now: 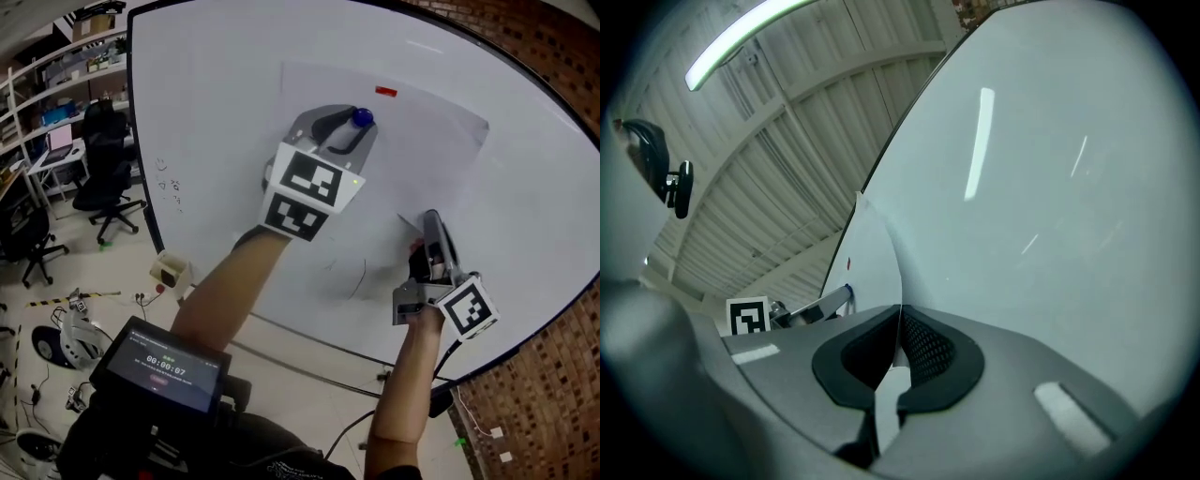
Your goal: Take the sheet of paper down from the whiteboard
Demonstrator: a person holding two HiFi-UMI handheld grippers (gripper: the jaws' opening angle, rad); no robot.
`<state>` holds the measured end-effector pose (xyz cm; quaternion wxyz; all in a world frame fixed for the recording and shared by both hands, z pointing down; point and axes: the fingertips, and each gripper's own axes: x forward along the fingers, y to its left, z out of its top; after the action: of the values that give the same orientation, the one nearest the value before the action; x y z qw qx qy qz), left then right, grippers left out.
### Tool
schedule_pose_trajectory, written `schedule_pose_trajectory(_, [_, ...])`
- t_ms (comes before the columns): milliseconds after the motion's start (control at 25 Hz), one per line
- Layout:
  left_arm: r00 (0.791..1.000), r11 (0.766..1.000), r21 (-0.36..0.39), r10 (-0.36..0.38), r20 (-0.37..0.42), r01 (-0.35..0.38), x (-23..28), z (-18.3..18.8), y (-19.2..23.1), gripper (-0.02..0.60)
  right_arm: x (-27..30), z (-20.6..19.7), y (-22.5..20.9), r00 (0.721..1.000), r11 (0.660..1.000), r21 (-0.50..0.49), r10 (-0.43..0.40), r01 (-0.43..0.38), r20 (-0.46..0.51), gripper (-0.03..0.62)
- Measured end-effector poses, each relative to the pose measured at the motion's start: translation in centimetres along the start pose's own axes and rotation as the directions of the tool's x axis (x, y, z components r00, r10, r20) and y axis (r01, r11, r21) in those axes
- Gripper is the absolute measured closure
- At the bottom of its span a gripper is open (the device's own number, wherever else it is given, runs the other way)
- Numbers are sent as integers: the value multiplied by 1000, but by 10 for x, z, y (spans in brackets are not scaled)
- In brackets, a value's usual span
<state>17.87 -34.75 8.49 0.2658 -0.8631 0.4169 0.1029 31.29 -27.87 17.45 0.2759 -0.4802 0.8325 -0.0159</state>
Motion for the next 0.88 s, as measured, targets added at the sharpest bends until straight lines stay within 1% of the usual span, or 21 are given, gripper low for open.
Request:
schedule_pose_trajectory(240, [999, 1000, -30, -9, 39, 10, -21, 10, -8, 462, -16, 1, 4, 998, 999, -32, -41, 42, 40, 582])
schedule_pose_trajectory(360, [999, 998, -62, -14, 36, 16, -39, 12, -12, 462, -28, 0, 15, 995, 991, -96, -84, 89, 54, 582])
schedule_pose_trajectory(440, [1000, 995, -98, -18, 21, 20, -49, 1, -17, 462, -38, -6, 16, 991, 983, -135, -122, 128, 52, 582])
schedule_pose_trajectory(520, [1000, 992, -121, -21, -3, 20, -57, -9, -22, 462, -48, -12, 17, 987, 976, -148, -154, 159, 43, 582])
schedule_pose_trajectory(640, [999, 994, -111, -16, -35, 12, -71, -11, -31, 462, -61, -20, 23, 981, 965, -173, -193, 195, 27, 582])
schedule_pose_trajectory(720, [999, 993, -120, -21, -43, 16, -79, -15, -38, 460, -69, -24, 25, 976, 957, -194, -214, 215, 26, 582])
schedule_pose_trajectory(800, [998, 989, -143, -31, -49, 24, -88, -24, -42, 462, -76, -36, 29, 971, 946, -223, -239, 236, 16, 582])
schedule_pose_trajectory(880, [998, 983, -183, -46, -50, 36, -103, -43, -43, 460, -81, -57, 34, 963, 929, -265, -268, 260, 6, 582])
